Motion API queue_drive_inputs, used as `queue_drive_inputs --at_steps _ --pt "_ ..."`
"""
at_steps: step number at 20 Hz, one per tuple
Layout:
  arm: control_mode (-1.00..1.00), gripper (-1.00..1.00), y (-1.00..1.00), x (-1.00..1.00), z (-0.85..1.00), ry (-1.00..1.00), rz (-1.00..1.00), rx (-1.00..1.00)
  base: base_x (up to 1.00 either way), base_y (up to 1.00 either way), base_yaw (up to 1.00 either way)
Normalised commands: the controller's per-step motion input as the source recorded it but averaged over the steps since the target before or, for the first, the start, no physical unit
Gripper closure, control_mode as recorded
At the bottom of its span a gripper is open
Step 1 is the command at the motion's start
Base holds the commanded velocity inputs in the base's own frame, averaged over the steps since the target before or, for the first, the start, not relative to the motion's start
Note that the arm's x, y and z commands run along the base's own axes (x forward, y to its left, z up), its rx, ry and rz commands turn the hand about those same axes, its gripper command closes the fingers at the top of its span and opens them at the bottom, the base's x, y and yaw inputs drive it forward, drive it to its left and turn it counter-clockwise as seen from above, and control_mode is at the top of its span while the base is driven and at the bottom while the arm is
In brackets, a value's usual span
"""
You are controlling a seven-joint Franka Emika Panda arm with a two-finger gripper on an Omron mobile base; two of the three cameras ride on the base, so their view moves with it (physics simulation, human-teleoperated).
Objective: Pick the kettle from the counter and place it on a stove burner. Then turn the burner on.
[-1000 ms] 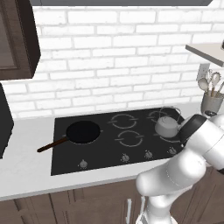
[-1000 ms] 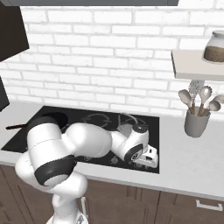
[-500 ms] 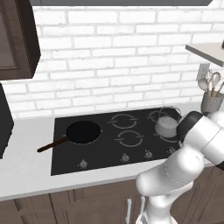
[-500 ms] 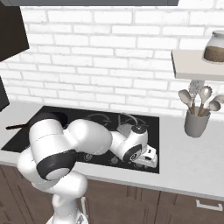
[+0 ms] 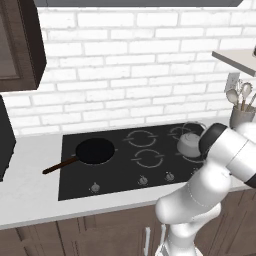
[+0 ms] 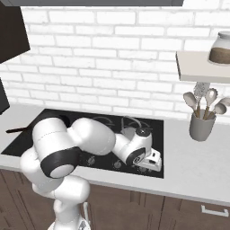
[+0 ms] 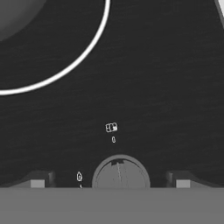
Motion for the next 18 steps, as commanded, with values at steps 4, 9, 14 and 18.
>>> queue_drive_inputs --at_steps 4,9,14,18 --pt "-1.00 1.00 0.00 0.00 -0.41 -0.06 0.00 -0.03 0.00 0.00 0.00" --pt "-1.00 1.00 0.00 0.00 -0.40 -0.05 0.00 -0.03 0.00 0.00 0.00" --pt "-1.00 1.00 0.00 0.00 -0.48 -0.06 0.00 -0.06 0.00 0.00 0.00" --pt "-1.00 1.00 0.00 0.00 -0.39 0.00 0.00 -0.05 0.00 0.00 0.00"
